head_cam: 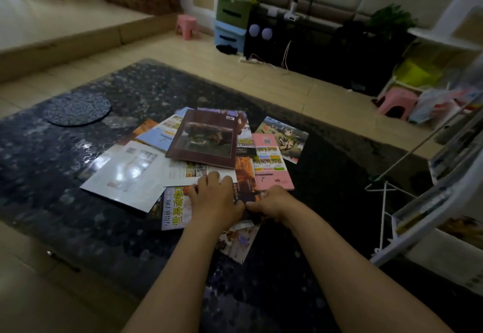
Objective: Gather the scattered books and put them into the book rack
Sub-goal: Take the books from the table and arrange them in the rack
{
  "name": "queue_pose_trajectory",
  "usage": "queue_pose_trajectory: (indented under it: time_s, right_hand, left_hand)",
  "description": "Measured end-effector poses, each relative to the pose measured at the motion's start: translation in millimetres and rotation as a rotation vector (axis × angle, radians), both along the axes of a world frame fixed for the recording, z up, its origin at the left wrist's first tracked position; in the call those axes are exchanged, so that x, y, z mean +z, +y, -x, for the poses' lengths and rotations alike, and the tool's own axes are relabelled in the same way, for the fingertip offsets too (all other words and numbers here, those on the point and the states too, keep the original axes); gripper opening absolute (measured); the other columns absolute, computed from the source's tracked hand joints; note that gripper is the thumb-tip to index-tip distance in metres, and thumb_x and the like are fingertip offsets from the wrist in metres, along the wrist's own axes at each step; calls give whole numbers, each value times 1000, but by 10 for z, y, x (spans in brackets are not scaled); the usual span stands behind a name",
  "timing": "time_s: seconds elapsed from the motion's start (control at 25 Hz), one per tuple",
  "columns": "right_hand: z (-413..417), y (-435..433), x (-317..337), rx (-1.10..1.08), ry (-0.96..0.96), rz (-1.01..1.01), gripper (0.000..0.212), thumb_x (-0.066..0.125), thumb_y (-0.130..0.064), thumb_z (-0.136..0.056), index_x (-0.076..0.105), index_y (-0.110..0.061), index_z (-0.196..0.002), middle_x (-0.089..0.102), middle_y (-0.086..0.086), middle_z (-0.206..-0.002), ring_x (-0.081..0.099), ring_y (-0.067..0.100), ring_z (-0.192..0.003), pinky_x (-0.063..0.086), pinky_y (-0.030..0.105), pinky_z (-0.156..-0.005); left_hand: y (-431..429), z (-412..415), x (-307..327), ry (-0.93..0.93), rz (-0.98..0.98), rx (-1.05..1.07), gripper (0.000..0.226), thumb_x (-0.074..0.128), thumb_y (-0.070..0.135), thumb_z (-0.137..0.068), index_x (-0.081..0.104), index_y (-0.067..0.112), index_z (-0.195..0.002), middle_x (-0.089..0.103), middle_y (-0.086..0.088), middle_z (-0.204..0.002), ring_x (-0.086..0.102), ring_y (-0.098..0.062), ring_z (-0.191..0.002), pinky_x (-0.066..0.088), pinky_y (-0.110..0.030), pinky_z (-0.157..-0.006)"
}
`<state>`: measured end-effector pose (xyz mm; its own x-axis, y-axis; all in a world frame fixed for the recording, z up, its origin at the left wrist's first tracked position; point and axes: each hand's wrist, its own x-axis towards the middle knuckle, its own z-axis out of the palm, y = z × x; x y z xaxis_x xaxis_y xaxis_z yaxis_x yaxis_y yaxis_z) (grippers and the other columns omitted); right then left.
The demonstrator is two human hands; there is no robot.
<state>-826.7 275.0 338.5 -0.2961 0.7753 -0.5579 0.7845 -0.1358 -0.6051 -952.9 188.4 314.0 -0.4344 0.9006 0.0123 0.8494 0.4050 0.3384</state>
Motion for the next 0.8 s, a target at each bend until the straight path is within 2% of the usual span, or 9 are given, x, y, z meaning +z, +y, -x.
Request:
queue_pose_trajectory:
  time_s: [0.08, 0.2, 0.36, 0.56, 0.68, 0.8]
  right_hand:
    - [6, 10, -58, -7, 20, 6, 32, 78, -21, -83, 66, -7, -110, 70, 10, -104, 66, 23, -91, 57, 37, -87]
    - [-15, 13, -117, -3, 51, 12, 34, 79, -24, -82, 68, -9, -110, 72, 8, -106, 67, 24, -95, 56, 39, -91]
    - [-24, 20, -134, 2, 50, 12, 37, 80, -26, -81, 68, -10, -112, 71, 7, -109, 67, 24, -97, 55, 41, -94]
    - [-36, 27, -90, 3, 77, 42, 34, 78, -24, -84, 68, -7, -110, 70, 9, -108, 66, 25, -99, 54, 40, -95]
    - [-58, 11, -14, 20, 45, 56, 18, 75, -25, -86, 64, -13, -94, 68, 7, -101, 65, 23, -95, 54, 35, -86]
    - [-133, -9, 79, 18, 74, 89, 17, 71, -23, -90, 58, -19, -80, 63, 1, -83, 60, 14, -75, 47, 22, -60]
  left_hand:
    - [35, -26, 23, -9, -7, 29, 35, 57, 40, -85, 52, 20, -113, 37, -7, -137, 31, -31, -128, 24, -49, -102]
    - [76, -37, 18, -22, -14, 60, 30, 52, 31, -88, 52, 21, -116, 30, -14, -149, 23, -33, -138, 20, -51, -107]
    - [82, -29, 3, 1, 77, 6, 38, 44, 31, -94, 49, 28, -132, 12, -19, -161, 6, -32, -149, 7, -57, -117]
    - [52, -59, 33, 38, 113, -72, 44, 41, 32, -95, 45, 22, -138, 14, -12, -162, 8, -29, -150, 3, -58, -117]
    - [42, -168, 66, 86, 144, -80, 46, 44, 33, -94, 43, 15, -137, 22, -8, -158, 16, -27, -147, 4, -58, -116]
    - [56, -269, 165, 170, 78, -110, 31, 52, 26, -89, 55, 17, -119, 48, -5, -132, 41, -24, -130, 15, -52, -115]
